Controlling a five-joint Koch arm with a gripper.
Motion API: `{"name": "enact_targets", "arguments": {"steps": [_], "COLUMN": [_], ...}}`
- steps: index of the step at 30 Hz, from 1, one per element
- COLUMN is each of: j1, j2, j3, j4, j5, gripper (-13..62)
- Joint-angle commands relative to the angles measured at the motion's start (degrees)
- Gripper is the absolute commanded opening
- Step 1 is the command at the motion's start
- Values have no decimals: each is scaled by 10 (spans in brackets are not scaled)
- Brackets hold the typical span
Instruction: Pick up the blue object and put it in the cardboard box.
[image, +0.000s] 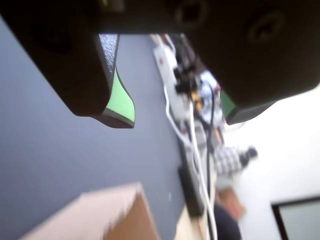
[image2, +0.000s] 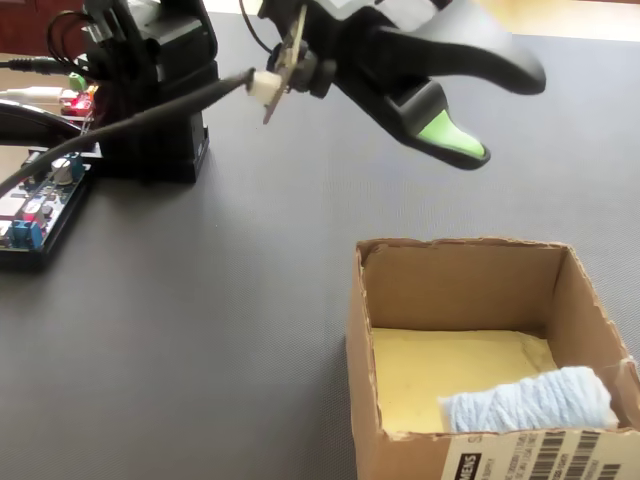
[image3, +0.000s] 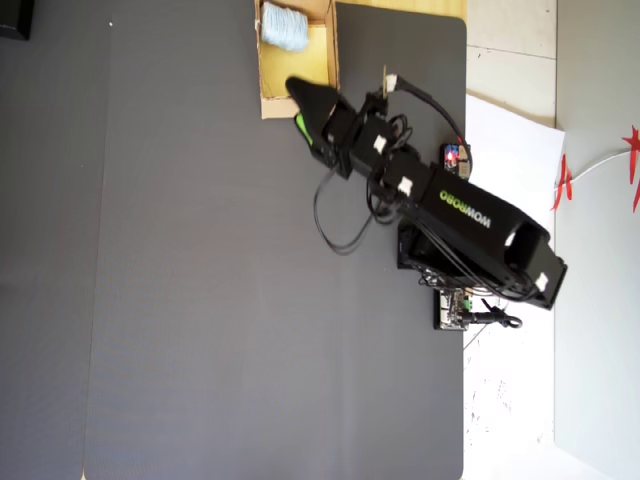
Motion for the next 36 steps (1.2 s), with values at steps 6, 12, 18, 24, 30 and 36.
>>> {"name": "enact_targets", "arguments": {"steps": [6,12,18,24,30,36], "j1": [-100,-167,-211,-228,-230,-228], "j2": [98,167,182,182,181,180], "j3": [58,163,249,359,382,382], "j4": [-47,-48,-52,-52,-3,40], "j5": [20,20,83,95,91,89], "gripper": [341,342,342,341,341,341]}}
